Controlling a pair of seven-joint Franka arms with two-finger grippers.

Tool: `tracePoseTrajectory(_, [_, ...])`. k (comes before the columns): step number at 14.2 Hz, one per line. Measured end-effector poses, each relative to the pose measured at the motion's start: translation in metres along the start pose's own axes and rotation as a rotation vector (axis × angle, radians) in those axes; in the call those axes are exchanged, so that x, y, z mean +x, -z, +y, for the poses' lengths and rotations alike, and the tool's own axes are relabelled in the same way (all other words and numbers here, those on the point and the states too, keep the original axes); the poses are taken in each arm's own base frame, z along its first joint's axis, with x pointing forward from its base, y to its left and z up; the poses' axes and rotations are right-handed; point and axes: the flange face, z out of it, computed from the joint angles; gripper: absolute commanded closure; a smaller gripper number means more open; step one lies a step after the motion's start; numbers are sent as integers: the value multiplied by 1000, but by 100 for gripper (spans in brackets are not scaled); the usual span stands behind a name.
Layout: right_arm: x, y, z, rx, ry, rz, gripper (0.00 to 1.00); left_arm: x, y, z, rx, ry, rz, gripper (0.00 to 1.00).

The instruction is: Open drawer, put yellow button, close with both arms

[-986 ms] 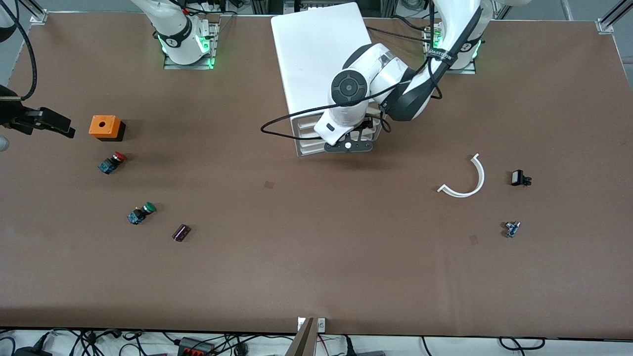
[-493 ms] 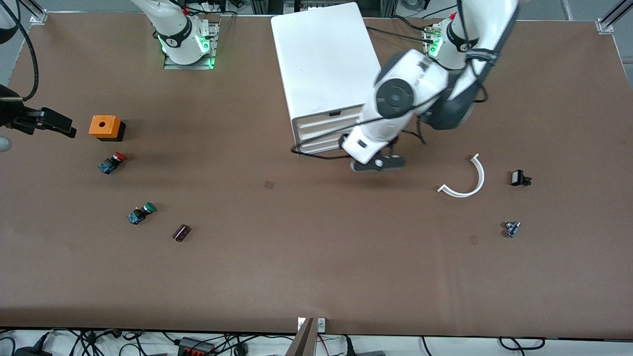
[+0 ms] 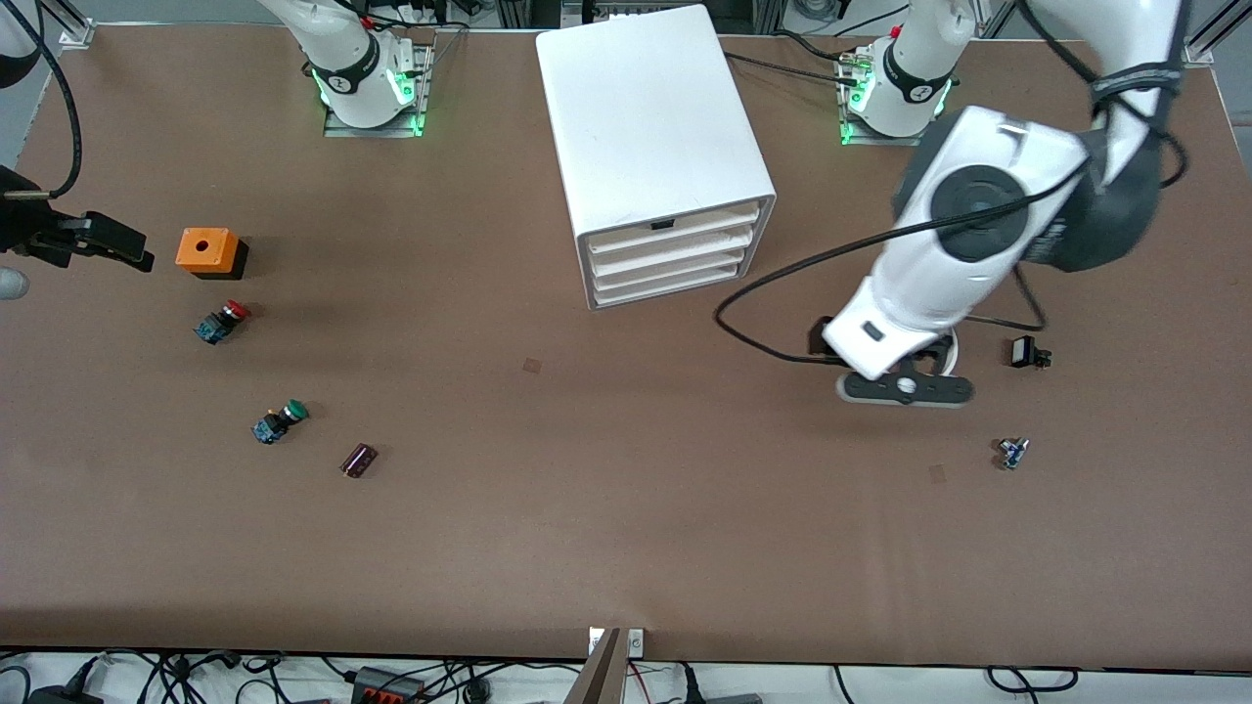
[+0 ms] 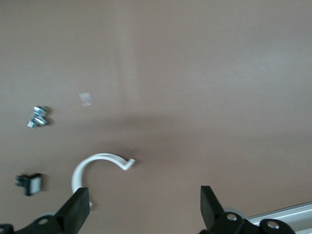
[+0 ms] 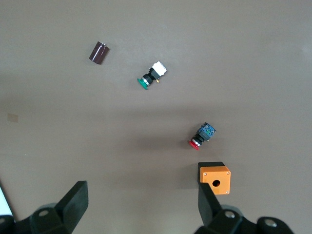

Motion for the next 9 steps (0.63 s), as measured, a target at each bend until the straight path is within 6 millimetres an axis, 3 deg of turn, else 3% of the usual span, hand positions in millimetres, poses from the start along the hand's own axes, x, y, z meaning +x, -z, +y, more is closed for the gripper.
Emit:
tracePoseTrajectory(3, [0, 0, 0, 0, 0, -1, 0, -4, 27, -59, -5, -32, -27, 0])
tracePoseTrajectory(5, [0, 0, 0, 0, 1, -1, 0, -12, 54, -85, -50, -62, -9, 0])
tracePoseTrajectory(9, [0, 0, 0, 0, 1, -1, 0, -44, 92, -142, -111, -6, 3, 0])
